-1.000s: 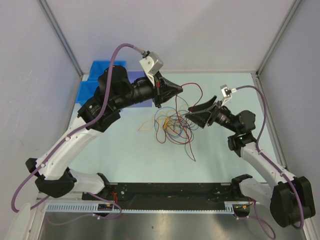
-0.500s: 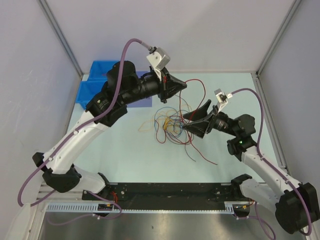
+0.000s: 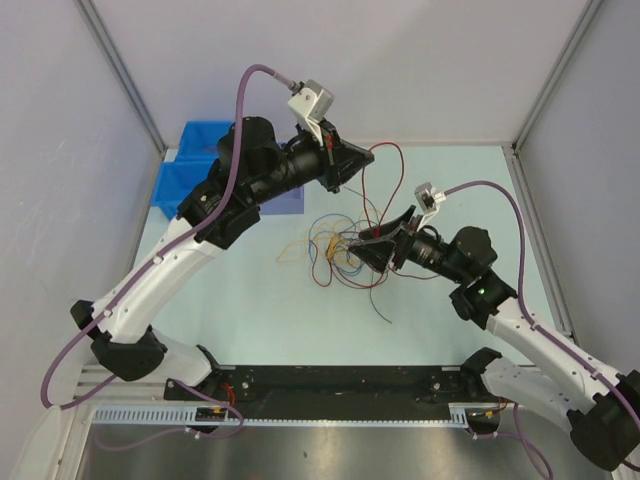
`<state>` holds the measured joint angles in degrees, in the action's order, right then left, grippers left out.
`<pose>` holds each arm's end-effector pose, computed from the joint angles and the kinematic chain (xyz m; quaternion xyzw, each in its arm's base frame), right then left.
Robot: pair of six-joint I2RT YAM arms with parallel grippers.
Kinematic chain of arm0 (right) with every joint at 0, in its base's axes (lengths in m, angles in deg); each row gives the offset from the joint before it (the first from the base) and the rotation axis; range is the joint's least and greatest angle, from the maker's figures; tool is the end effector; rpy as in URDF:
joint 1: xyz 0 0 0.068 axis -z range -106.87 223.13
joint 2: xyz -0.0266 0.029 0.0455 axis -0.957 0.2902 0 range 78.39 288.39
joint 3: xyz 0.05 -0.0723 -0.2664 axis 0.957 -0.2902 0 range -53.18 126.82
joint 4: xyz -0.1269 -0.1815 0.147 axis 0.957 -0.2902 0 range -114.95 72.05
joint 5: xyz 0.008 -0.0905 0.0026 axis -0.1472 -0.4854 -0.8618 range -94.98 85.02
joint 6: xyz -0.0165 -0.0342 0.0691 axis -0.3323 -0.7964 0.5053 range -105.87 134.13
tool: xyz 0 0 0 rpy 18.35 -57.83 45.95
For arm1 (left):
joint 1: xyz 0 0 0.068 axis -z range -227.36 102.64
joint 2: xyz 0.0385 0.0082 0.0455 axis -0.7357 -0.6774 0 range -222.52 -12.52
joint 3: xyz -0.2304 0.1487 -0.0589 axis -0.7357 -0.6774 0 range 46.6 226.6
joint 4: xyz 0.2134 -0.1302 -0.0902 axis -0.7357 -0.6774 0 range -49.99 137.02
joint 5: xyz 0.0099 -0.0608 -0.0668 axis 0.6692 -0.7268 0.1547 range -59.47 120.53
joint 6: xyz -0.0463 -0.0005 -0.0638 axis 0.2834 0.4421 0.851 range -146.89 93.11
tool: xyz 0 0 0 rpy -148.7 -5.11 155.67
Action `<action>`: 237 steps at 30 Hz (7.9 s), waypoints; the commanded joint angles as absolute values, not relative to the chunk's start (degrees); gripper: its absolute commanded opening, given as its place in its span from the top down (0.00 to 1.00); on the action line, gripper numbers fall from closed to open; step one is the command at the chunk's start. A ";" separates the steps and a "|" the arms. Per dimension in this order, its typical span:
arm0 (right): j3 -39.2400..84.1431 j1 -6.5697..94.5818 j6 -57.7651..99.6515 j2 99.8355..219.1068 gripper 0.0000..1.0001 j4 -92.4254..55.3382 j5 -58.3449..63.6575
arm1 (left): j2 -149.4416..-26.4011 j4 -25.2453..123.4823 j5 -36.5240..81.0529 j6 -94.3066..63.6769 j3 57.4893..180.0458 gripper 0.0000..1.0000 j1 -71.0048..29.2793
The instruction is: Untangle the cables
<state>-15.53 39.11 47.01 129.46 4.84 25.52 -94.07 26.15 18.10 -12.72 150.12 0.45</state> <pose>0.1767 0.1606 0.3469 -0.2068 0.6222 0.5475 0.5200 0.2102 -0.2537 0.5341 0.2754 0.6441 -0.4304 0.5693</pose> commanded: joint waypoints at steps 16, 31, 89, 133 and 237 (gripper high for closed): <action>-10.21 35.78 40.15 128.40 1.00 -3.70 16.45 | -92.06 27.14 28.42 -8.70 144.61 0.00 -1.74; -6.34 42.99 40.85 132.00 1.00 -2.39 40.09 | -77.03 65.89 -17.71 6.68 105.14 0.39 -16.60; -11.17 44.57 46.65 123.92 0.02 -29.90 -11.49 | -86.08 32.27 22.85 -5.09 136.94 1.00 -30.39; -20.05 44.57 44.80 125.94 0.02 -25.77 -1.73 | -96.53 48.86 62.34 0.09 120.16 1.00 -50.53; -22.33 43.96 45.94 136.49 0.04 -18.48 0.82 | -80.90 41.21 40.72 23.64 95.39 0.49 -54.92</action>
<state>-22.38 44.64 45.50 136.21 -21.33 0.47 -82.71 40.95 39.54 25.38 100.86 -54.67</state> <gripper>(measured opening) 0.965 0.574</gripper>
